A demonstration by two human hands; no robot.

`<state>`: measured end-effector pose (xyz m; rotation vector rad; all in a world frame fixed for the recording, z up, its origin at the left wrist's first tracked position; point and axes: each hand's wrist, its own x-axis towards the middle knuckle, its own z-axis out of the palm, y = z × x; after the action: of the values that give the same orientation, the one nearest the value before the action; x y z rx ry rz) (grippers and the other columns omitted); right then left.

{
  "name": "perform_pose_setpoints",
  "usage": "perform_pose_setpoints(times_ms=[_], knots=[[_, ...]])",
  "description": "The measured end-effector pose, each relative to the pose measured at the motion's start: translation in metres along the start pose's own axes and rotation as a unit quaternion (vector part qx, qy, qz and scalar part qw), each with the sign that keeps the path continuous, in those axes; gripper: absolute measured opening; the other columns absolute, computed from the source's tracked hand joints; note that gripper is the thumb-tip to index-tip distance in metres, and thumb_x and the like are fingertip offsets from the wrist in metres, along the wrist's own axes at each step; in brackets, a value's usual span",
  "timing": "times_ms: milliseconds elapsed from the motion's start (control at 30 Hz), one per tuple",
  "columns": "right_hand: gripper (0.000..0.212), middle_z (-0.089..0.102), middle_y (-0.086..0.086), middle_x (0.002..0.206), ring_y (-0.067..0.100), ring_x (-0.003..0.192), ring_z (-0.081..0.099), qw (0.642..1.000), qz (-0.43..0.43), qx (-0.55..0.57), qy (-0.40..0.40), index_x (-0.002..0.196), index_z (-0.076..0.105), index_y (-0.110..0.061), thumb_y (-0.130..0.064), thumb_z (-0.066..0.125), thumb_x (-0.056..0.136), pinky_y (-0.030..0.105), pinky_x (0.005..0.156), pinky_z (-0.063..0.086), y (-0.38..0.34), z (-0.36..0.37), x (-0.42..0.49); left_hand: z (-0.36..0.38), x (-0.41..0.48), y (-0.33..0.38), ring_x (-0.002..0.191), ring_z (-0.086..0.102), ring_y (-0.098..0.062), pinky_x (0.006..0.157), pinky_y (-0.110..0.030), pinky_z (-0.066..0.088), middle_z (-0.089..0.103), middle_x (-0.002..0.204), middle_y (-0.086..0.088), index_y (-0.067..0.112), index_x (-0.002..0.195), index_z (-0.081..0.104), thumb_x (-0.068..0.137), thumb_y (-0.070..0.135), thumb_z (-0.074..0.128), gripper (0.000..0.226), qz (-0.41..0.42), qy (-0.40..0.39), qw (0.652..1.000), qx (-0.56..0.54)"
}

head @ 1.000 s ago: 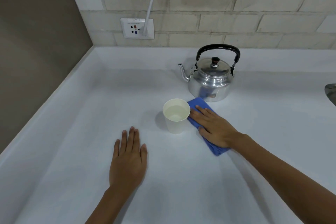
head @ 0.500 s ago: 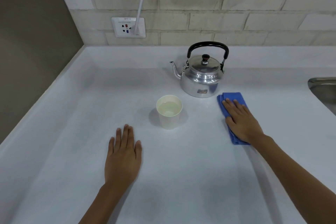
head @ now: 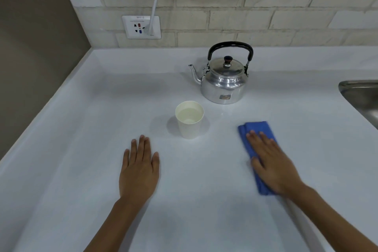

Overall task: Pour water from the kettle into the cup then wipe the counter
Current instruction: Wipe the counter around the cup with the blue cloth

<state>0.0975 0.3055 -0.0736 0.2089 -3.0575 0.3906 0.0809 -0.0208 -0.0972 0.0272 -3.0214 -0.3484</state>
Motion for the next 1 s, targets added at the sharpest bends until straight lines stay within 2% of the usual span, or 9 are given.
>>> perform_pose_setpoints(times_ms=[167,267,400,500,567,633,767,867,1000], knots=[[0.055,0.006,0.006,0.156,0.024,0.143,0.002,0.991,0.122,-0.051,0.014,0.145,0.008,-0.012,-0.026,0.022,0.093,0.039,0.117,0.004,-0.013,0.006,0.013,0.000,0.001,0.003,0.144,-0.005,-0.021,0.117,-0.035,-0.001,-0.001,0.157,-0.006,0.010,0.144,-0.005,0.097,0.033,0.014,0.055,-0.002,-0.003,1.000,0.010],[0.067,0.019,0.011,0.153,0.032,0.140,0.015,0.995,0.090,-0.041,0.007,0.142,0.020,-0.006,-0.031,0.013,0.081,0.041,0.115,0.012,-0.065,0.012,-0.002,0.000,0.000,0.003,0.144,-0.005,-0.021,0.117,-0.036,0.000,-0.002,0.157,-0.006,0.010,0.144,-0.006,0.097,0.033,0.014,0.056,-0.003,-0.005,1.000,0.010],[0.061,0.045,0.012,0.140,0.034,0.128,0.041,0.999,0.018,-0.042,-0.004,0.132,0.043,-0.003,-0.028,0.030,0.078,0.052,0.100,0.040,-0.146,0.031,-0.026,0.000,0.002,0.002,0.144,-0.006,-0.020,0.117,-0.035,-0.002,-0.003,0.157,-0.005,0.011,0.144,-0.007,0.097,0.034,0.013,0.055,-0.013,-0.020,1.000,0.002],[0.060,0.031,0.008,0.148,0.028,0.137,0.026,0.999,0.003,-0.027,-0.021,0.139,0.032,-0.008,-0.031,0.026,0.084,0.044,0.110,0.030,-0.177,0.038,-0.033,-0.002,0.004,0.002,0.144,-0.008,-0.019,0.116,-0.033,-0.005,-0.005,0.157,-0.005,0.012,0.143,-0.010,0.098,0.035,0.012,0.055,-0.017,-0.034,0.999,0.002],[0.058,0.000,0.001,0.154,0.022,0.142,-0.002,0.999,-0.037,0.019,-0.020,0.145,0.007,-0.012,-0.031,0.019,0.091,0.033,0.117,-0.003,-0.172,0.041,-0.029,-0.004,0.005,0.001,0.143,-0.009,-0.019,0.115,-0.033,-0.006,-0.007,0.157,-0.005,0.012,0.143,-0.010,0.098,0.035,0.012,0.055,-0.018,-0.047,0.999,-0.004],[0.056,-0.016,-0.009,0.149,0.009,0.139,-0.018,0.992,-0.044,0.114,-0.011,0.144,-0.004,-0.018,-0.032,0.021,0.097,0.022,0.110,-0.018,-0.156,0.037,-0.021,-0.007,0.006,0.000,0.143,-0.011,-0.018,0.115,-0.033,-0.008,-0.009,0.157,-0.005,0.013,0.143,-0.010,0.098,0.034,0.013,0.055,-0.017,-0.066,0.997,-0.021],[0.051,0.004,-0.001,0.155,0.006,0.138,-0.006,0.985,0.015,0.157,0.067,0.144,0.007,-0.014,-0.026,0.026,0.098,0.022,0.112,-0.007,-0.105,0.019,0.012,-0.018,0.000,0.008,0.143,-0.011,-0.018,0.112,-0.030,-0.012,-0.009,0.157,-0.005,0.013,0.144,-0.008,0.098,0.036,0.014,0.055,-0.018,-0.061,0.997,-0.053],[0.050,0.005,0.006,0.156,0.016,0.142,-0.003,0.991,0.068,0.110,0.031,0.144,0.006,-0.011,-0.024,0.023,0.099,0.029,0.114,-0.002,-0.070,0.016,0.036,-0.021,-0.018,0.039,0.143,-0.012,-0.015,0.110,-0.028,-0.014,-0.006,0.157,-0.003,0.014,0.145,-0.004,0.098,0.037,0.015,0.056,0.037,-0.030,0.995,-0.088],[0.051,0.002,0.007,0.156,0.019,0.142,-0.003,0.995,0.077,0.056,-0.009,0.144,0.002,-0.009,-0.027,0.018,0.099,0.034,0.116,0.000,-0.058,0.028,0.050,-0.007,-0.044,0.100,0.141,-0.020,-0.020,0.107,-0.031,-0.022,-0.016,0.155,-0.005,0.014,0.144,-0.010,0.097,0.040,0.014,0.058,0.094,-0.080,0.988,-0.090]])
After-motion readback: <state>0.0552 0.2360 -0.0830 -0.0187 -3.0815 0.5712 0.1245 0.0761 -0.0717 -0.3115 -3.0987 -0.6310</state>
